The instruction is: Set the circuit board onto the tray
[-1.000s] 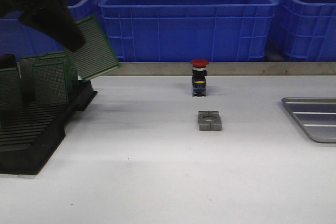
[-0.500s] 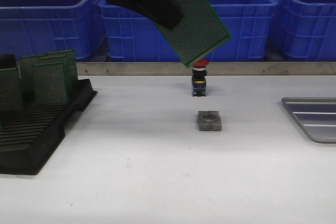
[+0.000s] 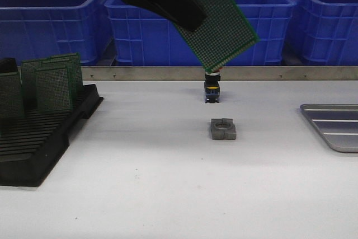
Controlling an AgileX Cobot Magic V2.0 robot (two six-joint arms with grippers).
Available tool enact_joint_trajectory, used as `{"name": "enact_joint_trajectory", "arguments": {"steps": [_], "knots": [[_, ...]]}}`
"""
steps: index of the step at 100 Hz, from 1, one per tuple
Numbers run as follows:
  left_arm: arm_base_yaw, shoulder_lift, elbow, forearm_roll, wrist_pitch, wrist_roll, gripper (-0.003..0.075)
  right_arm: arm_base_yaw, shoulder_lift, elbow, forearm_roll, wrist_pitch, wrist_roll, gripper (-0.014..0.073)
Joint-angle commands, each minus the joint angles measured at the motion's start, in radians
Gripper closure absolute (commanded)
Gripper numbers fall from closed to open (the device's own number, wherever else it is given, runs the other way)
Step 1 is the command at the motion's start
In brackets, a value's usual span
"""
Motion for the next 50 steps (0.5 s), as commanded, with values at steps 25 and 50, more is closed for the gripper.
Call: {"name": "enact_joint_trajectory", "arguments": {"steps": [25,50], "knots": [[-0.009,-0.053,-0.03,-0.072,0.065,-0.01,0.0741,0.04,0.263,-0.199,0.093,0.116,-0.005,0.0701],[-0.009,-0.053,-0.03,-0.072,0.065,-0.01,0.0741,0.157,0.412,-0.25,0.324,0.1,-0.139,0.0477]]}}
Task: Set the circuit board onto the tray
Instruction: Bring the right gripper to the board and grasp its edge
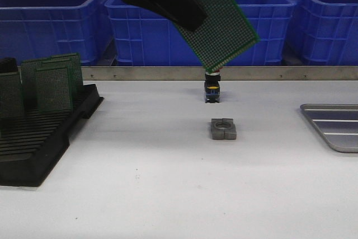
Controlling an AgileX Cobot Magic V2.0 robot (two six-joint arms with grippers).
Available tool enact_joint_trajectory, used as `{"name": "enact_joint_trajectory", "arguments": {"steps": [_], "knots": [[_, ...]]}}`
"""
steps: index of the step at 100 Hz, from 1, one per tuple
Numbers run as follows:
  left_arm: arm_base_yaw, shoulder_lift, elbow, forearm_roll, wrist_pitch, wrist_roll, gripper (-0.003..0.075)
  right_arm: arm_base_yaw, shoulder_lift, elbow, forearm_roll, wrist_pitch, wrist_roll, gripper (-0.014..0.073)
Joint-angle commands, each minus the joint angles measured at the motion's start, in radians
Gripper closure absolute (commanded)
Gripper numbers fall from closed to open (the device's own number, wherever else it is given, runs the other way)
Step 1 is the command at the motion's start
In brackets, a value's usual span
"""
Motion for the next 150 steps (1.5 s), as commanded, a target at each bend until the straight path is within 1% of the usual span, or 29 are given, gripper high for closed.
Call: {"name": "enact_joint_trajectory", "arguments": {"steps": [1,4,6,11,16,21,33,52,71,81,101,110,111,113,118,119,121,124,126,131,137,138,140,141,145,150], "knots": [[-0.009,-0.053,-0.03,-0.072,0.065,-0.01,0.0741,0.042,0.069,-0.058,0.127,-0.079,-0.088,0.0462],[-0.009,-0.053,-0.03,-0.072,0.065,-0.01,0.0741,0.057,0.088,-0.066,0.165,-0.084,-0.114,0.0383],[-0.009,-0.053,-0.03,-0.072,0.065,-0.01,0.0741,0.068,0.102,-0.072,0.192,-0.088,-0.136,0.035],[-0.009,-0.053,-0.03,-0.072,0.065,-0.01,0.0741,0.093,0.135,-0.085,0.248,-0.1,-0.198,0.0229],[-0.009,-0.053,-0.03,-0.072,0.065,-0.01,0.0741,0.122,0.177,-0.098,0.294,-0.106,-0.276,0.0151],[-0.009,-0.053,-0.03,-0.072,0.065,-0.01,0.0741,0.147,0.215,-0.116,0.333,-0.106,-0.359,0.0107],[-0.009,-0.053,-0.03,-0.072,0.065,-0.01,0.0741,0.2,0.314,-0.159,0.415,-0.12,-0.556,0.0102],[-0.009,-0.053,-0.03,-0.072,0.065,-0.01,0.0741,0.269,0.468,-0.237,0.531,-0.193,-0.866,0.0102],[-0.009,-0.053,-0.03,-0.072,0.065,-0.01,0.0741,0.33,0.635,-0.338,0.61,-0.195,-1.149,0.0102],[-0.009,-0.053,-0.03,-0.072,0.065,-0.01,0.0741,0.341,0.718,-0.388,0.647,-0.191,-1.226,0.0102],[-0.009,-0.053,-0.03,-0.072,0.065,-0.01,0.0741,0.345,0.87,-0.488,0.721,-0.115,-1.265,0.0104],[-0.009,-0.053,-0.03,-0.072,0.065,-0.01,0.0741,0.348,0.912,-0.519,0.73,-0.072,-1.265,0.0146],[-0.009,-0.053,-0.03,-0.072,0.065,-0.01,0.0741,0.348,0.918,-0.523,0.732,-0.065,-1.265,0.0169],[-0.009,-0.053,-0.03,-0.072,0.065,-0.01,0.0741,0.348,0.925,-0.528,0.737,-0.054,-1.265,0.0188],[-0.009,-0.053,-0.03,-0.072,0.065,-0.01,0.0741,0.348,0.938,-0.536,0.748,-0.037,-1.265,0.0286],[-0.009,-0.053,-0.03,-0.072,0.065,-0.01,0.0741,0.348,0.939,-0.537,0.751,-0.036,-1.265,0.0286],[-0.009,-0.053,-0.03,-0.072,0.064,-0.01,0.0741,0.348,0.942,-0.537,0.755,-0.034,-1.265,0.0345],[-0.009,-0.053,-0.03,-0.072,0.062,-0.01,0.0741,0.348,0.944,-0.537,0.762,-0.034,-1.265,0.0391],[-0.009,-0.053,-0.03,-0.072,0.062,-0.01,0.074,0.348,0.945,-0.537,0.766,-0.034,-1.265,0.0452],[-0.009,-0.053,-0.03,-0.072,0.062,-0.01,0.074,0.348,0.945,-0.537,0.767,-0.034,-1.265,0.054],[-0.009,-0.053,-0.03,-0.072,0.062,-0.01,0.0739,0.348,0.945,-0.537,0.768,-0.034,-1.265,0.0666],[-0.009,-0.053,-0.03,-0.072,0.062,-0.01,0.0739,0.348,0.945,-0.537,0.768,-0.034,-1.265,0.0666],[-0.009,-0.053,-0.03,-0.072,0.062,-0.01,0.0737,0.348,0.945,-0.537,0.768,-0.034,-1.265,0.0708],[-0.009,-0.053,-0.03,-0.072,0.062,-0.01,0.0736,0.348,0.945,-0.537,0.768,-0.034,-1.265,0.0718],[-0.009,-0.053,-0.03,-0.072,0.062,-0.01,0.0723,0.348,0.945,-0.537,0.768,-0.034,-1.265,0.0706],[-0.009,-0.053,-0.03,-0.072,0.062,-0.01,0.068,0.348,0.945,-0.537,0.768,-0.03,-1.265,0.0709]]}}
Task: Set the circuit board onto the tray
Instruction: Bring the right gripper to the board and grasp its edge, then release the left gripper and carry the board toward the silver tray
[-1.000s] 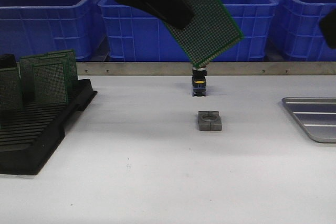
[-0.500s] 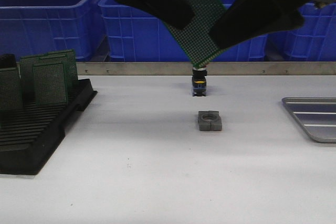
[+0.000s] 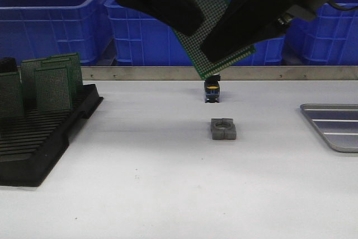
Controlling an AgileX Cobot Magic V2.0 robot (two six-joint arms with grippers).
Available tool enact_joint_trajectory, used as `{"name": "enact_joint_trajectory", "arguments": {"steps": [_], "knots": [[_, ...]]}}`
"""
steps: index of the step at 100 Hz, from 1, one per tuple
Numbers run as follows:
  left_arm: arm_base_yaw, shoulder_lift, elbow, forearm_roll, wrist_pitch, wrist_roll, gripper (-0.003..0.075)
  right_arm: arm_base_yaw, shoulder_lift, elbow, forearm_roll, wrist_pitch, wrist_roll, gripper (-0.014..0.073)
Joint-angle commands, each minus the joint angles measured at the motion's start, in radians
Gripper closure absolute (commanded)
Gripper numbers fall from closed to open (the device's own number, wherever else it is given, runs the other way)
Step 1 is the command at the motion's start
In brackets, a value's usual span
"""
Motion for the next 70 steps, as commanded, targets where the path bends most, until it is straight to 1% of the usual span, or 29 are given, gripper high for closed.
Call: {"name": "enact_joint_trajectory", "arguments": {"steps": [1,4,8,9,13,15,17,18,20,24,25,30,34,39,47,59,66,70], "knots": [[-0.009,-0.053,-0.03,-0.089,0.034,-0.03,0.0665,0.001,-0.025,-0.035,0.053,-0.026,0.006,0.0709],[-0.009,-0.053,-0.03,-0.089,0.034,-0.03,0.0639,0.001,-0.025,-0.035,0.053,-0.023,0.006,0.0709],[-0.009,-0.053,-0.03,-0.089,0.034,-0.03,0.0566,0.001,-0.025,-0.035,0.053,-0.018,0.006,0.0709],[-0.009,-0.053,-0.03,-0.089,0.034,-0.03,0.0566,0.001,-0.025,-0.035,0.053,-0.017,0.006,0.0709],[-0.009,-0.053,-0.03,-0.089,0.03,-0.03,0.0484,0.0,-0.025,-0.035,0.053,-0.013,0.007,0.0709],[-0.009,-0.053,-0.03,-0.089,0.028,-0.03,0.046,-0.002,-0.025,-0.035,0.053,-0.01,0.008,0.0709],[-0.009,-0.053,-0.03,-0.087,0.025,-0.03,0.0414,-0.003,-0.025,-0.035,0.053,-0.007,0.012,0.0709],[-0.009,-0.053,-0.03,-0.087,0.023,-0.03,0.0414,-0.003,-0.025,-0.035,0.053,-0.004,0.014,0.0709],[-0.007,-0.053,-0.032,-0.084,0.018,-0.03,0.0371,-0.003,-0.025,-0.035,0.053,0.0,0.023,0.0709],[-0.002,-0.053,-0.034,-0.075,0.009,-0.03,0.0317,-0.003,-0.025,-0.035,0.053,0.009,0.038,0.0709],[0.001,-0.053,-0.037,-0.076,0.007,-0.03,0.0317,-0.003,-0.025,-0.035,0.053,0.013,0.041,0.0709],[0.015,-0.053,-0.051,-0.061,-0.001,-0.03,0.027,-0.007,-0.025,-0.035,0.053,0.028,0.068,0.0709],[0.025,-0.053,-0.062,-0.059,-0.001,-0.03,0.0256,-0.018,-0.025,-0.035,0.053,0.042,0.087,0.0709],[0.041,-0.053,-0.073,-0.059,0.003,-0.03,0.0258,-0.035,-0.023,-0.035,0.053,0.052,0.112,0.0709],[0.061,-0.053,-0.088,-0.059,0.01,-0.03,0.0258,-0.088,-0.013,-0.035,0.053,0.066,0.2,0.0709],[0.08,-0.053,-0.102,-0.059,0.01,-0.03,0.0258,-0.219,0.018,-0.035,0.052,0.086,0.371,0.0709],[0.08,-0.053,-0.102,-0.059,0.01,-0.03,0.0258,-0.3,0.042,-0.035,0.052,0.088,0.425,0.0709],[0.08,-0.053,-0.102,-0.059,0.01,-0.03,0.0258,-0.347,0.059,-0.035,0.052,0.087,0.43,0.0709]]}}
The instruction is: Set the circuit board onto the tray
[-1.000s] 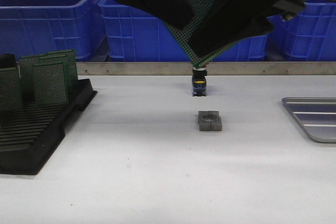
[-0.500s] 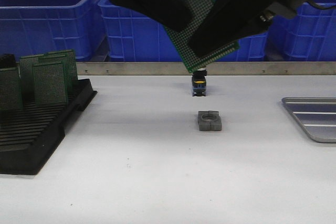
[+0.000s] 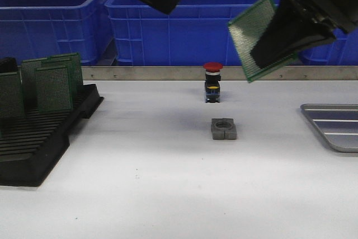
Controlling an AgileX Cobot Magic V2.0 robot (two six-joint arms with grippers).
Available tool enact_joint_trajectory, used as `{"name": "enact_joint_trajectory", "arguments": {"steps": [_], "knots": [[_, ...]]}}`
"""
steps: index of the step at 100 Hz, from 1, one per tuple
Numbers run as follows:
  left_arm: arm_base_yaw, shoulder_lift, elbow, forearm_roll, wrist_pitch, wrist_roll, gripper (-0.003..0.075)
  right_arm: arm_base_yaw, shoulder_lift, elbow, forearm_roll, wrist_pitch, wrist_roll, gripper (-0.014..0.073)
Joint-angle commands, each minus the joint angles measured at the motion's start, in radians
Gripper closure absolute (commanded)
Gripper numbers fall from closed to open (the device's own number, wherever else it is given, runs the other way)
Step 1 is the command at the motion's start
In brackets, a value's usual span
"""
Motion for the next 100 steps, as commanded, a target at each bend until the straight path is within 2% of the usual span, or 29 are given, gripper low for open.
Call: {"name": "enact_joint_trajectory", "arguments": {"steps": [1,13,27,43,56,63,70,75,82,88,100], "knots": [[0.003,-0.053,-0.034,-0.065,0.038,-0.01,0.0258,-0.098,0.005,-0.033,0.041,0.001,0.062,0.0709],[0.003,-0.053,-0.034,-0.065,0.036,-0.01,0.0258,-0.224,0.067,-0.033,0.041,-0.024,0.062,0.0709],[0.003,-0.053,-0.034,-0.065,0.036,-0.01,0.0258,-0.321,0.147,-0.033,0.042,-0.08,0.062,0.0709],[0.003,-0.053,-0.034,-0.065,0.034,-0.01,0.0258,-0.353,0.231,-0.049,0.057,-0.19,0.058,0.0709],[0.003,-0.053,-0.034,-0.065,0.034,-0.01,0.0258,-0.353,0.288,-0.1,0.057,-0.206,0.058,0.0689],[0.003,-0.053,-0.034,-0.065,0.034,-0.01,0.0258,-0.353,0.3,-0.122,0.053,-0.19,0.057,0.0577],[0.003,-0.053,-0.034,-0.065,0.034,-0.01,0.0258,-0.353,0.302,-0.138,0.028,-0.182,0.057,0.0368],[0.003,-0.053,-0.034,-0.063,0.032,-0.01,0.0258,-0.354,0.301,-0.148,0.005,-0.18,0.057,0.0187],[0.003,-0.053,-0.034,-0.059,0.032,-0.01,0.0258,-0.355,0.297,-0.159,-0.033,-0.175,0.058,0.0036],[0.003,-0.053,-0.036,-0.036,0.03,-0.01,0.0258,-0.355,0.289,-0.164,-0.06,-0.175,0.058,-0.0001],[0.003,-0.053,-0.036,0.014,0.029,-0.01,0.0258,-0.355,0.267,-0.167,-0.095,-0.175,0.058,0.0029]]}}
